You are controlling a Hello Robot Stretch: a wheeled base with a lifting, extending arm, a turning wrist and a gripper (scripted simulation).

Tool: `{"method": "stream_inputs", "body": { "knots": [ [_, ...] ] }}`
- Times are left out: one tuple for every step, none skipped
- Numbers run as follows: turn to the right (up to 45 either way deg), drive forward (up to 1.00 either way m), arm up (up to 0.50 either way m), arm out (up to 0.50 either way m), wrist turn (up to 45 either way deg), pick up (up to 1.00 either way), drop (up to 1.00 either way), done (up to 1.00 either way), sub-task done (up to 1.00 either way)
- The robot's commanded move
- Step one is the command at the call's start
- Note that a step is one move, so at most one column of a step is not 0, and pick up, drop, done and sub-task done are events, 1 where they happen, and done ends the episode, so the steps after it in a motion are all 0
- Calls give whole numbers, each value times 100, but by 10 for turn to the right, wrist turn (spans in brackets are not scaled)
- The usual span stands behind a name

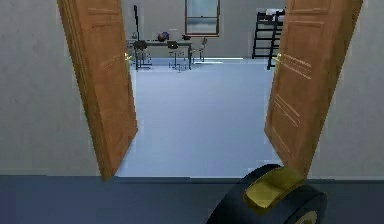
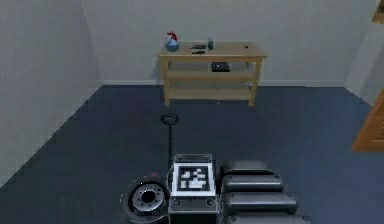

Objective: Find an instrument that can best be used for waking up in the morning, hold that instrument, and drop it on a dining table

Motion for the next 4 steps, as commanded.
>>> {"method": "stream_inputs", "body": {
  "knots": [
    [-150, 0, 0, 0, 0, 0, 0, 0, 0],
    [0, 60, 0, 0, 0, 0, 0, 0, 0],
    [270, 0, 0, 0, 0, 0, 0, 0, 0],
    [0, 100, 0, 0, 0, 0, 0, 0, 0]
  ]
}}
